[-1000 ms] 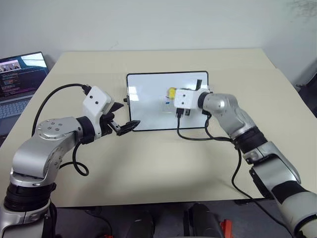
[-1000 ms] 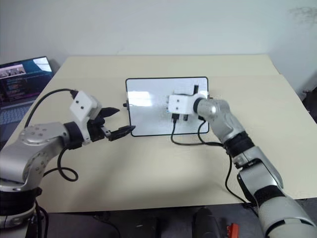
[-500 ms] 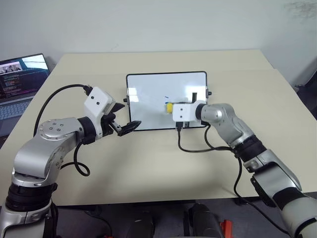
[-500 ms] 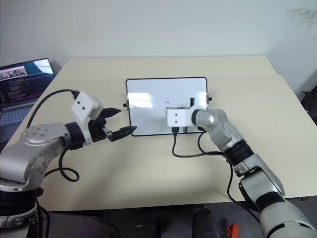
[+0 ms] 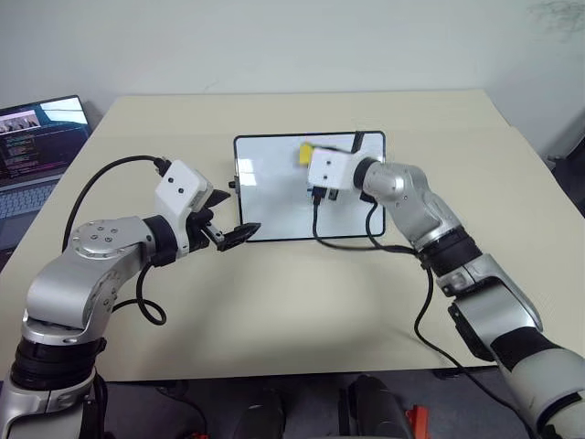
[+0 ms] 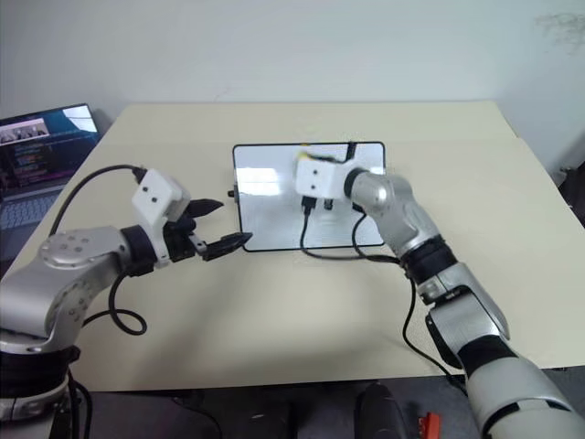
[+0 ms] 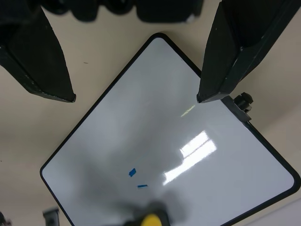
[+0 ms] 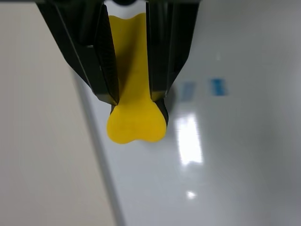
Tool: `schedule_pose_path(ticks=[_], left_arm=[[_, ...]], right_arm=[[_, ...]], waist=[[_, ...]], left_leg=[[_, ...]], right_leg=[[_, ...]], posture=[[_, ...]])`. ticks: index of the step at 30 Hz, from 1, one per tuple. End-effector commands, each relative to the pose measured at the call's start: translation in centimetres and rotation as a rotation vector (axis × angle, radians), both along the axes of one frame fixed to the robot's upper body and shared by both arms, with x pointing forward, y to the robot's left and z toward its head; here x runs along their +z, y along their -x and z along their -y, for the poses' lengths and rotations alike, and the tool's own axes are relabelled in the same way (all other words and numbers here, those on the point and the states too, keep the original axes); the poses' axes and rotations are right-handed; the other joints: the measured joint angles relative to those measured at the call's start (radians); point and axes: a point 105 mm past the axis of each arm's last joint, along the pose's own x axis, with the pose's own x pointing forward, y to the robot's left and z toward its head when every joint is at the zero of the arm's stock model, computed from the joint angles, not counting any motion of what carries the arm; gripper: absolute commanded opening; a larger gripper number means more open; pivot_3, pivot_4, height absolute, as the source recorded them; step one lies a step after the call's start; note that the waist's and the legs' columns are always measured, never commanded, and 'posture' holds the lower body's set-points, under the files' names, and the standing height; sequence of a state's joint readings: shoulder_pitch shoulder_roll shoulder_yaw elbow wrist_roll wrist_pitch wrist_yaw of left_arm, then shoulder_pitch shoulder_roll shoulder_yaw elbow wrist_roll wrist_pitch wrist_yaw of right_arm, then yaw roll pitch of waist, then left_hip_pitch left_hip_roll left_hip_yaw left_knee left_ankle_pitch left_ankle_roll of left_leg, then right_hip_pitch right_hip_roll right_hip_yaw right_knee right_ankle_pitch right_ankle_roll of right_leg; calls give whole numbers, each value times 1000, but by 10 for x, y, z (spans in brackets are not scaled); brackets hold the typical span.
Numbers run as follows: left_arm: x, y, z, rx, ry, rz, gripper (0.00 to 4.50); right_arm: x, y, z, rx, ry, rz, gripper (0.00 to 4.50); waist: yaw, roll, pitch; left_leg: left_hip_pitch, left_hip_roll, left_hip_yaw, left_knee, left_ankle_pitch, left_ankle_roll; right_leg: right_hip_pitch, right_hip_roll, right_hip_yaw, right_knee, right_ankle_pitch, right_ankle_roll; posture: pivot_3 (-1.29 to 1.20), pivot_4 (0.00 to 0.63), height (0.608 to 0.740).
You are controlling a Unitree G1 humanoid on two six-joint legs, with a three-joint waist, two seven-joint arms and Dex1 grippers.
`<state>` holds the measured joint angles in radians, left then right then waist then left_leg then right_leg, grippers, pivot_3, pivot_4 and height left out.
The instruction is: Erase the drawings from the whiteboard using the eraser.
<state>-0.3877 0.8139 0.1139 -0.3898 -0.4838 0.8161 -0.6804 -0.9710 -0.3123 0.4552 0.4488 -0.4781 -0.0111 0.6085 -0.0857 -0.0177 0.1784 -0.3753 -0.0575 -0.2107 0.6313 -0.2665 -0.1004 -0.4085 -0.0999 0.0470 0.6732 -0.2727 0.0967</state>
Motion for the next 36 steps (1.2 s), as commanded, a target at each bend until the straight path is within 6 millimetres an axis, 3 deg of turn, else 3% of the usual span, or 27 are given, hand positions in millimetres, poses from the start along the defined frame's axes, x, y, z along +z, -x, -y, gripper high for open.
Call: schedule_pose_path(ticks=[1,4,9,16,21,25,30,36], left_arm=[[11,0,0,-4,-4,54,4500],[12,-1,0,-7,-3,56,4500],[12,-1,0,-6,-4,58,4500],[11,-1,0,-3,-3,58,4500],[11,-1,1,-9,0,58,4500],[11,-2,1,-10,-1,60,4500],[11,-2,2,-12,-1,60,4500],[10,-3,3,-20,-1,58,4500]], right_arm=[[-8,13,-2,66,74,-38,516],[-19,13,3,55,125,-58,515],[-16,9,4,33,115,-53,515],[-3,-15,11,-109,104,-38,511],[27,-34,15,-194,47,44,474],[37,-41,18,-229,28,93,458],[29,-37,14,-204,38,75,416],[2,-15,-11,-88,78,-3,384]], waist=[[0,0,0],[-1,0,0],[0,0,0],[0,0,0],[2,0,0],[2,0,0],[2,0,0],[-1,0,0]], left_leg=[[0,0,0,0,0,0],[0,0,0,0,0,0],[1,0,0,0,0,0],[5,0,0,0,0,0],[8,0,0,0,1,2],[8,0,0,-1,2,3],[8,0,0,-1,2,3],[8,0,0,-1,2,3]], right_leg=[[0,0,0,0,0,0],[0,0,0,0,0,0],[1,0,0,1,0,0],[2,0,1,5,0,0],[5,0,1,6,0,-1],[5,0,0,6,1,-2],[4,0,1,6,1,-2],[4,0,1,6,1,-2]], posture=[[0,150,740],[0,150,740],[0,150,740],[0,150,740],[0,150,740],[0,150,740],[0,150,740],[0,150,740]])
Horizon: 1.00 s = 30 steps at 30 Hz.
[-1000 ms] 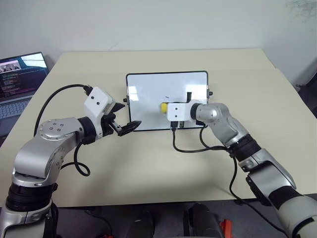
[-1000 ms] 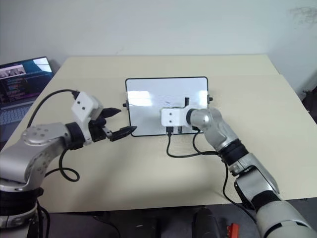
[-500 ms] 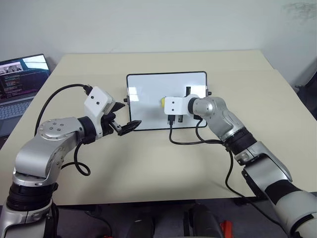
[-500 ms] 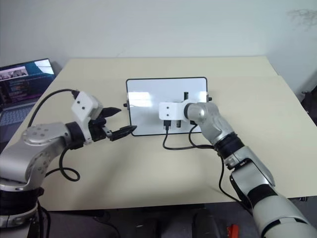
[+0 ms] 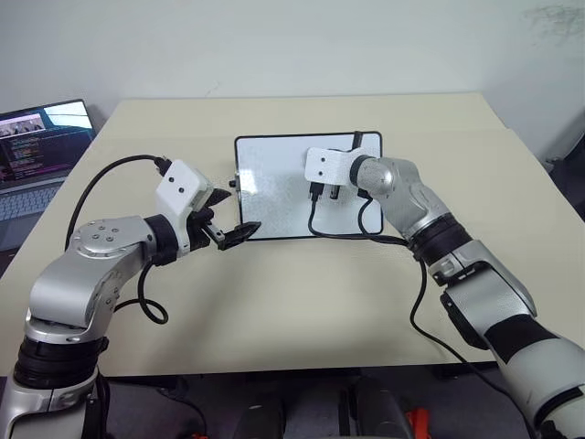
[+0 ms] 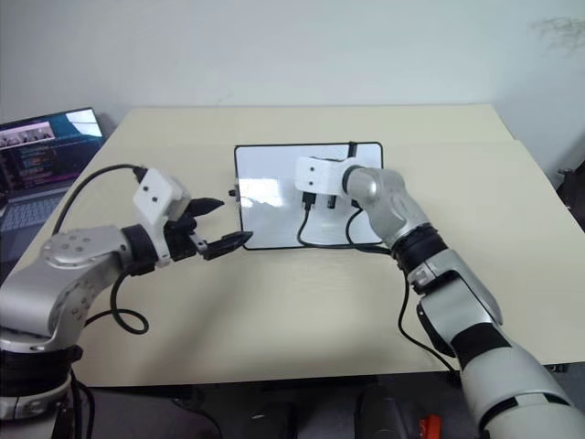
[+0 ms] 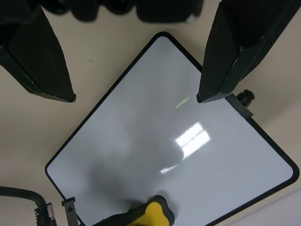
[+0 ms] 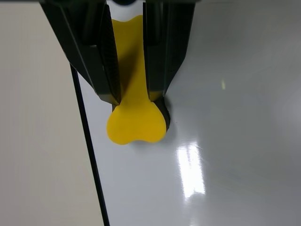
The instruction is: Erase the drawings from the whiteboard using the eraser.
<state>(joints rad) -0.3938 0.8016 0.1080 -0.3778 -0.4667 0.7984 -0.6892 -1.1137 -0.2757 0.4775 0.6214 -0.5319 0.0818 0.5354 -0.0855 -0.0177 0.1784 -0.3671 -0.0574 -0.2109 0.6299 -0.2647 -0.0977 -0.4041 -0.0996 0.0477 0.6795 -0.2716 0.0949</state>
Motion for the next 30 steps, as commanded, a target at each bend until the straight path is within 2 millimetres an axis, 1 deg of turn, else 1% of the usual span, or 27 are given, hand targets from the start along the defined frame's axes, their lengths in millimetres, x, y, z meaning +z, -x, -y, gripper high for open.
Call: schedule_pose_path(ticks=[1,5,7,9,12,15,18,22,24,26,28,30], left_arm=[[10,-1,2,-15,-2,48,4500],[10,-2,3,-19,-2,47,4500],[9,-2,5,-22,-1,48,4500],[12,-1,7,-26,5,56,4500],[14,-1,7,-24,8,61,4500],[11,0,5,-16,4,56,4500],[10,0,6,-15,6,54,4500],[11,-1,8,-19,10,56,4500],[12,-2,8,-20,11,57,4500],[12,-2,9,-22,12,58,4500],[12,-2,9,-22,11,58,4500],[13,-2,9,-22,11,59,4500]], right_arm=[[-20,17,-23,86,41,-62,384],[-48,36,-48,175,97,-135,377],[-62,43,-57,198,124,-168,357],[-72,45,-60,202,139,-185,357],[-74,41,-58,183,138,-182,357],[-65,29,-51,137,119,-139,357],[-45,12,-40,59,94,-69,356],[-22,-5,-28,-6,83,-8,355],[-14,-11,-23,-31,79,15,353],[-5,-19,-13,-68,76,44,336],[2,-25,-2,-104,88,76,334],[4,-28,3,-119,89,86,333]], waist=[[-3,0,0],[-8,0,0],[-8,0,0],[-3,0,0],[0,0,0],[1,0,0],[2,0,0],[8,0,0],[9,0,0],[9,0,0],[9,0,0],[9,0,0]], left_leg=[[0,0,0,0,0,0],[2,2,0,0,0,0],[2,2,0,-1,0,0],[2,2,0,0,0,0],[2,2,0,0,0,0],[3,2,0,0,0,0],[3,2,-1,0,2,-2],[3,2,-2,-1,7,-1],[3,2,-3,-1,10,-1],[3,2,-3,-1,10,-1],[3,3,-3,-1,11,-1],[2,3,-3,-1,11,-1]], right_leg=[[0,0,0,0,0,0],[0,2,1,0,0,0],[0,3,1,0,0,0],[0,3,1,0,0,0],[0,3,1,0,0,0],[1,3,1,0,0,0],[1,3,1,1,2,-2],[1,5,0,1,6,-3],[2,5,0,0,8,-3],[2,5,0,0,9,-3],[1,5,0,0,9,-3],[1,5,0,0,9,-4]], posture=[[0,150,740],[0,150,740],[0,150,740],[0,150,740],[0,150,740],[0,150,740],[0,150,740],[0,150,740],[0,150,740],[0,150,740],[0,150,740],[0,150,740]])
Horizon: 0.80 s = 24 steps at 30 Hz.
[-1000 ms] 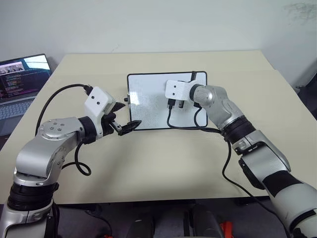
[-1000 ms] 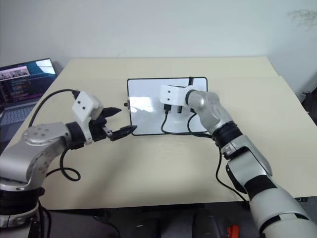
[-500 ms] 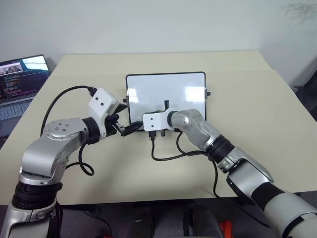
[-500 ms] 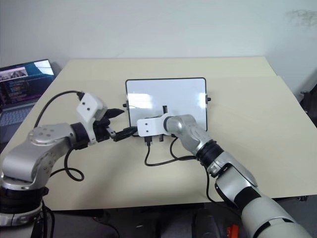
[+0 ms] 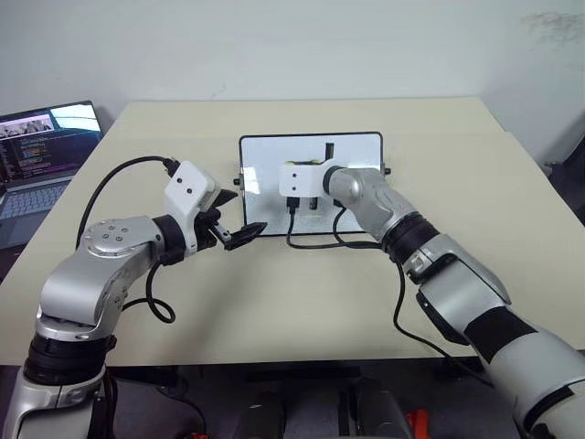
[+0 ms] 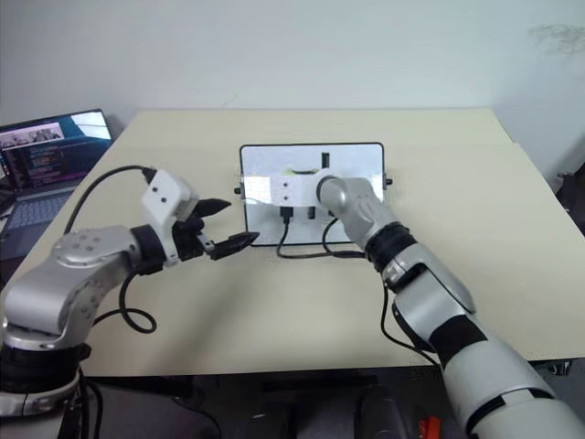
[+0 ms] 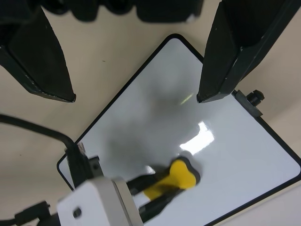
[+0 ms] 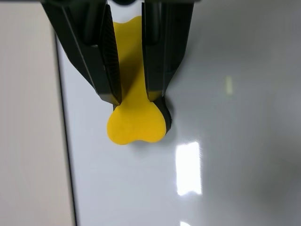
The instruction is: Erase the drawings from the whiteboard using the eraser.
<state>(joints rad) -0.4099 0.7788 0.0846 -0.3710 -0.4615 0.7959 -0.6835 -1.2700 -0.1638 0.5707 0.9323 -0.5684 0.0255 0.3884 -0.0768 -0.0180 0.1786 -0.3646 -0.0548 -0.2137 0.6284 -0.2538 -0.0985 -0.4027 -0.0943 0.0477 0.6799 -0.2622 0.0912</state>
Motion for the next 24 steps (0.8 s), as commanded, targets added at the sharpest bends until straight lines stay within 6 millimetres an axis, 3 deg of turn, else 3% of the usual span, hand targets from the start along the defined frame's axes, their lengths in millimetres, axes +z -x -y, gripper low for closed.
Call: schedule_pose_path(ticks=[1,5,7,10,12,15,17,20,24], left_arm=[[14,0,1,-6,0,61,4500],[15,1,2,-6,0,61,4500],[16,2,0,-1,-1,61,4500],[15,4,-3,8,-2,57,4500],[15,5,-3,7,-1,56,4500],[17,5,-1,-1,29,63,4500],[17,5,1,-17,39,59,4500],[14,5,9,-56,42,41,4500],[15,1,14,-75,58,38,4500]], right_arm=[[7,-14,30,-96,-1,30,333],[8,2,12,24,-262,-155,332],[31,27,-1,179,-479,-280,329],[71,55,10,295,-683,-328,320],[92,60,29,287,-798,-316,315],[120,48,97,93,-979,-251,315],[121,39,136,-47,-1016,-195,315],[97,28,196,-293,-1001,-173,315],[60,25,249,-508,-979,-226,314]], waist=[[0,0,0],[-4,0,0],[-4,0,0],[-6,2,3],[-6,2,4],[-2,2,4],[13,2,4],[21,2,4],[20,2,4]], left_leg=[[0,0,0,0,0,0],[0,0,0,-1,0,0],[-1,1,0,-2,0,0],[-4,1,0,-2,0,0],[-9,1,0,-2,0,0],[-16,1,-2,-2,0,-2],[-18,1,-2,-3,0,-1],[-17,1,-1,-3,-1,0],[-18,1,0,-3,-1,0]], right_leg=[[0,0,0,0,0,0],[0,0,0,-1,0,0],[0,0,0,-2,0,0],[-3,0,-1,-3,0,0],[-8,0,-1,-3,0,0],[-13,0,-3,-5,0,0],[-13,0,-4,-7,0,-1],[-13,0,-4,-9,0,0],[-12,0,-3,-12,1,0]], posture=[[0,150,740],[0,150,740],[0,150,740],[0,150,740],[0,150,740],[0,150,740],[0,150,740],[0,150,740],[0,150,740]])
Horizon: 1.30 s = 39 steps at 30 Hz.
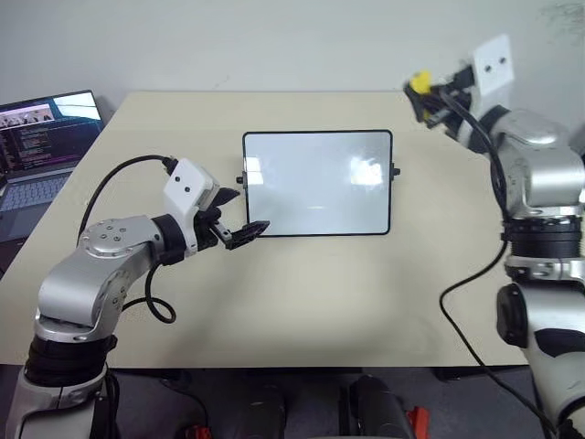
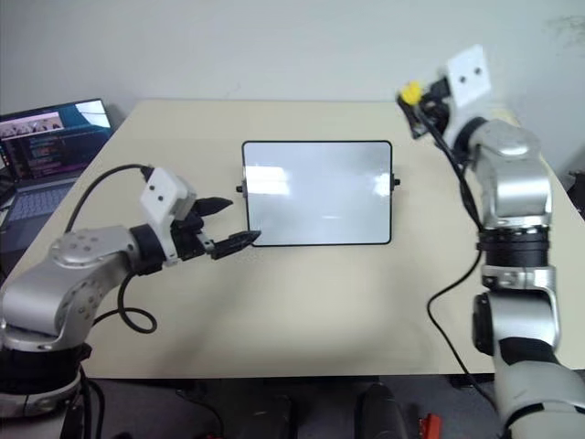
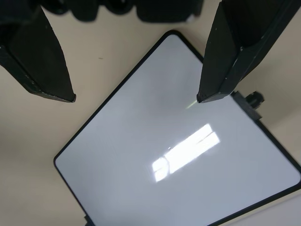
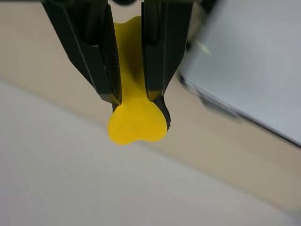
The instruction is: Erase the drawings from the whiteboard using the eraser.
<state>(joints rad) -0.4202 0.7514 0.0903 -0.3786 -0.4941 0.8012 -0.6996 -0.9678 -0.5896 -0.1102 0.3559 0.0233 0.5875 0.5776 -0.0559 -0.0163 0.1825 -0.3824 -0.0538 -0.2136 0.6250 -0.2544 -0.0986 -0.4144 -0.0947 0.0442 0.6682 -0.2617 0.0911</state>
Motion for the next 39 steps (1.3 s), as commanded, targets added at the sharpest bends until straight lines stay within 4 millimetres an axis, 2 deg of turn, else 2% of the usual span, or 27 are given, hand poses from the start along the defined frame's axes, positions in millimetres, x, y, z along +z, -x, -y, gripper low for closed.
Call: schedule_pose_path(ticks=[1,5,8,13,17,19,22,29,32,35,37,39], left_arm=[[11,-3,4,-26,9,42,4500],[10,-5,10,-57,5,35,4500],[10,-6,13,-71,7,32,4500],[9,-5,14,-77,9,30,4500],[9,-4,13,-75,4,27,4500],[8,-4,12,-74,3,26,4500],[8,-3,12,-74,4,26,4500],[9,-4,10,-63,14,28,4500],[14,-8,2,-20,18,56,4500],[29,-16,-17,94,54,132,4500],[35,-20,-27,163,73,174,4500],[38,-21,-29,189,79,201,4500]], right_arm=[[-15,1,37,-114,-11,-75,314],[-58,2,80,-269,-2,-243,314],[-78,2,94,-334,-56,-320,314],[-92,3,114,-448,-40,-367,314],[-98,4,116,-447,-76,-392,314],[-98,4,118,-453,-69,-392,1033],[-94,4,117,-442,-68,-387,1847],[-80,2,118,-438,-69,-353,4362],[-55,-2,108,-393,-52,-285,4475],[-25,-10,70,-235,-82,-140,4475],[-20,-12,51,-161,-72,-60,4475],[-27,-14,43,-147,-111,7,4475]], waist=[[-4,1,1],[-10,1,1],[-14,1,1],[-21,1,2],[-23,1,2],[-25,1,2],[-25,1,2],[-27,1,2],[-28,1,2],[-33,2,2],[-34,2,2],[-30,1,2]], left_leg=[[0,0,1,0,0,0],[-1,0,4,0,0,0],[-1,0,5,0,0,0],[-1,0,5,0,0,0],[-1,0,5,0,0,-1],[-1,0,5,0,0,-1],[-1,0,5,0,0,-1],[-1,0,5,0,0,-1],[-1,0,5,0,0,-1],[0,0,5,0,0,-1],[0,0,5,0,1,-1],[1,0,5,1,1,-1]], right_leg=[[0,0,0,-2,0,0],[0,0,3,-5,2,3],[1,-1,3,-6,2,3],[1,-1,3,-6,2,3],[2,-1,3,-6,2,3],[2,-1,3,-7,2,4],[2,-1,3,-7,3,4],[2,-1,3,-7,3,4],[2,-1,3,-7,3,4],[2,-1,3,-6,3,4],[2,-1,3,-6,3,4],[3,-1,3,-6,3,4]], posture=[[0,150,740],[0,150,740],[0,150,740],[0,150,740],[0,150,740],[0,150,740],[0,150,740],[0,150,740],[0,150,740],[0,150,740],[0,150,740],[0,150,740]])
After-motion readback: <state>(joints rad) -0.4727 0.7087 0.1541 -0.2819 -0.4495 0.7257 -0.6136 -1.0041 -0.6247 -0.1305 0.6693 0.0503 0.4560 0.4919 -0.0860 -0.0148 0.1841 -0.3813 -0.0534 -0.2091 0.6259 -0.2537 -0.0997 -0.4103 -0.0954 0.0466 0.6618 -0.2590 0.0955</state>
